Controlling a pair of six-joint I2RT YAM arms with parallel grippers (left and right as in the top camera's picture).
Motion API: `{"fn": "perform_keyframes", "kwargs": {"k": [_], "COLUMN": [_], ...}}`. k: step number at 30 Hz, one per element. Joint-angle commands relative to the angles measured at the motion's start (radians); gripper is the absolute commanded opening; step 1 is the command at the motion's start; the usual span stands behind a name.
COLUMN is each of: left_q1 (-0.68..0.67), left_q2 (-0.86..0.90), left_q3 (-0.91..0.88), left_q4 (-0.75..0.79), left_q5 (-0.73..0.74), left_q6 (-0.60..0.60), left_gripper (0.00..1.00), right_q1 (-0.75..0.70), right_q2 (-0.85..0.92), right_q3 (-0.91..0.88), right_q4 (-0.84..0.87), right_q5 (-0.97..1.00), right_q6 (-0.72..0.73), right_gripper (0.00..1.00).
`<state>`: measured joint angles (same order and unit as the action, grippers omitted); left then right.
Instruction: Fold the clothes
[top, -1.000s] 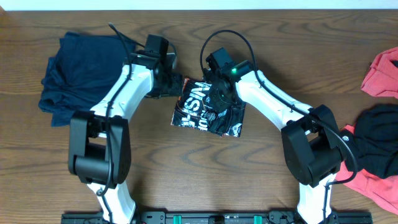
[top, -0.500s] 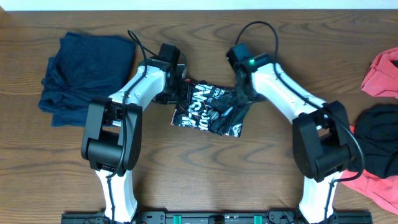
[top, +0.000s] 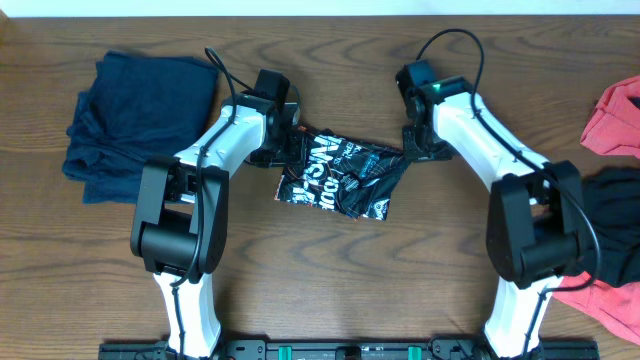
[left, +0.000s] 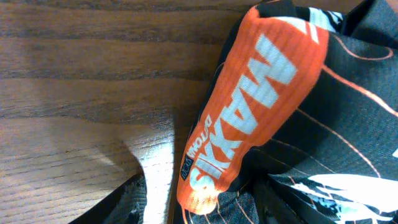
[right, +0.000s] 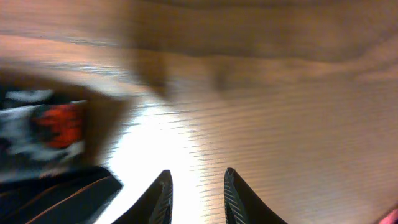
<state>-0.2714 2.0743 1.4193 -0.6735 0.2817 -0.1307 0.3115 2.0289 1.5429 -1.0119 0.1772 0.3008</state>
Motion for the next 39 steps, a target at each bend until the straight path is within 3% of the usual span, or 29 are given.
{"fn": "perform_keyframes", "kwargs": {"k": [1,6,19,34,39], "left_q1": [-0.001,-0.001,-0.001,-0.001,-0.001], "left_q2": [0.044,0.044,0.044,0.044,0.044], "left_q3": [-0.009,-0.009,-0.009,-0.009,-0.009], "left_q4": [0.001,0.001,0.001,-0.002,-0.003], "left_q5": [-0.006,-0.005,-0.005,-0.006,-0.005], "left_q6": [-0.001,-0.002,-0.002,-0.002,-0.002], "left_gripper": [0.57,0.57,0.57,0.57,0.57], "right_q1": [0.021,0.09,0.273,0.256,0.213], "right_q2": [-0.108,-0.146,-0.01,0.019,0.019], "right_q3": [0.008,0.008,0.006,-0.096,-0.133], "right_q4": [0.014,0.049,0.112,0.077,0.011], "right_q5": [-0.274,-0.512,-0.514,-0.338,-0.101], "right_q6": [-0.138,-0.274,-0.227,-0.179,-0.048], "right_gripper": [0.26,0.27,0.25,0.25,0.19]}}
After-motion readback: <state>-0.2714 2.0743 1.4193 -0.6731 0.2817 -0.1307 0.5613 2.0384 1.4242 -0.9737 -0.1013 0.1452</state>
